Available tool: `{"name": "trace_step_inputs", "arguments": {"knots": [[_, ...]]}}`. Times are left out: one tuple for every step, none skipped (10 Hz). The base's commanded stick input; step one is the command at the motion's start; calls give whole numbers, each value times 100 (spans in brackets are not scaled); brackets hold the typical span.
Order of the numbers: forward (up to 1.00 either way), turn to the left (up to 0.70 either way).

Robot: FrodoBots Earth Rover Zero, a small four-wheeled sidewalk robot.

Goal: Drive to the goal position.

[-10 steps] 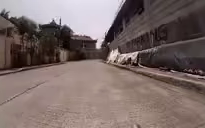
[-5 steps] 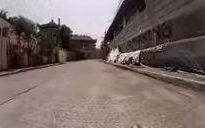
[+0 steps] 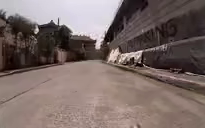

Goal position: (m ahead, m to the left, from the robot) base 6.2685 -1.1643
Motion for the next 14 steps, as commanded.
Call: {"name": "trace_step_inputs", "arguments": {"knots": [[70,0],[70,0],[70,3],[70,8],[70,12],[70,17],[70,22],[70,26],[70,31],[70,32],[70,18],[70,3],[70,0],[70,0]]}}
